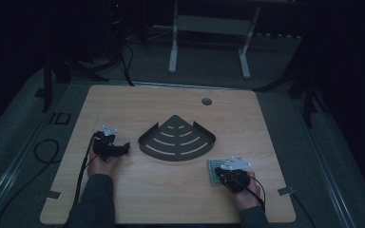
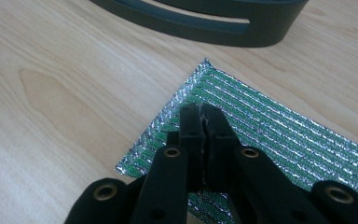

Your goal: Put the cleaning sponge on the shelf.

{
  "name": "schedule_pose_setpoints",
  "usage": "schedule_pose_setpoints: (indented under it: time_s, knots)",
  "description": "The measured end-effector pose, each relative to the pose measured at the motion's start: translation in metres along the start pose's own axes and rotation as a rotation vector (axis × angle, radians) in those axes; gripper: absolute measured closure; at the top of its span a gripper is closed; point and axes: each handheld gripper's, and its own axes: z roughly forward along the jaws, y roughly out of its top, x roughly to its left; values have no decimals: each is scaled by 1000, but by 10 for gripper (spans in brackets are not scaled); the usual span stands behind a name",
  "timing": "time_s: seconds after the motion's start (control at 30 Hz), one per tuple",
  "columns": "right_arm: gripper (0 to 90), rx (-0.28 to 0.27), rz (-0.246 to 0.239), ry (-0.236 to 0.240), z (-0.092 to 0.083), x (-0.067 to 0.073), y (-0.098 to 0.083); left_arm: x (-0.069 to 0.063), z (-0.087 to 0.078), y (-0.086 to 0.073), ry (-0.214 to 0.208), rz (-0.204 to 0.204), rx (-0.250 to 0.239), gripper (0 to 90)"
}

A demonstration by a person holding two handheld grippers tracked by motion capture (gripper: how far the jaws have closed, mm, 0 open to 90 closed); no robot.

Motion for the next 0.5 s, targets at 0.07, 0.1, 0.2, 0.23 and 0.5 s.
schedule_pose_setpoints:
  time_s: [0.07, 0.1, 0.2, 0.23, 0.5]
  knots:
    - [865, 2, 0, 1, 1, 0, 1, 0, 0, 0, 0, 0, 0, 143]
    - [853, 3, -6, 3, 3, 1, 5, 0, 0, 0, -1, 0, -1, 143]
    - [843, -4, -12, 5, 6, 1, 8, 0, 0, 0, 0, 0, -1, 143]
    - [843, -8, -11, 3, 6, 1, 9, 0, 0, 0, 0, 0, -1, 143]
    - [821, -37, 38, -21, -6, -17, 9, 0, 0, 0, 0, 0, -1, 143]
